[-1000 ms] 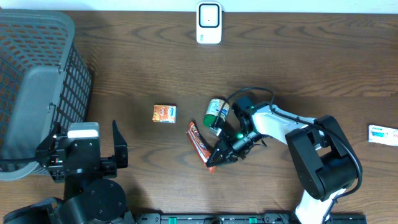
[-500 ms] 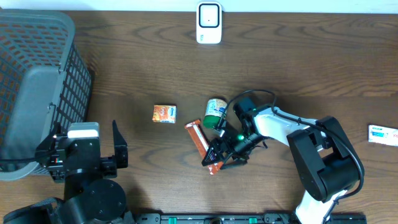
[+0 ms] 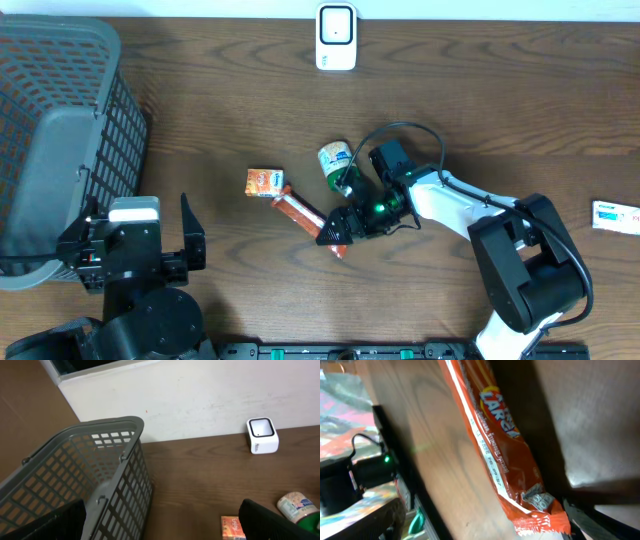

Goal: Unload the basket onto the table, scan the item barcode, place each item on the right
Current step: 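Lift the Top bar and rotate it in the right gripper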

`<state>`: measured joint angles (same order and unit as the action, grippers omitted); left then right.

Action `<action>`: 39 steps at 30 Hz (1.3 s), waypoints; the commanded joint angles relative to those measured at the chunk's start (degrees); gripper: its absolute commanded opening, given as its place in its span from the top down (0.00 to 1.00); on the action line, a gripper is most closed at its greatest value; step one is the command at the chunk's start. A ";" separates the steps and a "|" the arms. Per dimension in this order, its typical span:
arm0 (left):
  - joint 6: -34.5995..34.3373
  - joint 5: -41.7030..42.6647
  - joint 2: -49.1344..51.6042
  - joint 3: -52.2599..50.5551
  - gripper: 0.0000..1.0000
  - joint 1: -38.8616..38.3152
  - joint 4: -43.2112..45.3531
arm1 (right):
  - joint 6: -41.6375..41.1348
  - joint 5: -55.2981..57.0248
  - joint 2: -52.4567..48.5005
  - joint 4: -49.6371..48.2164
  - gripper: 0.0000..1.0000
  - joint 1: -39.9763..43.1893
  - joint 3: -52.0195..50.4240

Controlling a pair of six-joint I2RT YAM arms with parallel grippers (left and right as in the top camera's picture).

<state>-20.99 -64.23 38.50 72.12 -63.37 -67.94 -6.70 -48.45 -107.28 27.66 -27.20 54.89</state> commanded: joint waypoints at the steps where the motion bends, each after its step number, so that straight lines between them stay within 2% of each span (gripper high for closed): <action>1: -0.33 -0.31 -0.13 0.11 0.02 0.17 -0.17 | 1.55 21.09 -3.28 -0.85 0.04 0.07 -1.70; 3: -0.33 -0.31 -0.13 0.11 0.02 0.17 -0.17 | 1.57 22.25 -3.23 -0.57 0.01 0.07 -1.70; 10: -0.33 -0.31 -0.13 0.11 0.02 0.17 -0.17 | 3.32 25.07 4.44 3.08 0.01 0.13 -1.70; 17: -0.33 -0.31 -0.13 0.11 0.02 0.17 -0.17 | 16.96 25.05 16.09 6.08 0.01 -1.44 -1.70; 23: -0.33 -0.31 -0.13 0.11 0.02 0.17 -0.17 | 21.86 17.44 14.08 2.54 0.01 -1.84 -1.70; 32: -0.33 -0.31 -0.13 0.11 0.02 0.17 -0.17 | 25.42 17.22 12.39 -2.89 0.01 -2.54 -1.70; 39: -0.33 -0.31 -0.13 0.11 0.02 0.17 -0.17 | 25.66 17.27 4.87 -5.75 0.01 -5.29 0.42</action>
<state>-20.99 -64.23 38.50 72.12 -63.37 -67.94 17.45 -30.24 -99.31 21.93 -31.05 53.58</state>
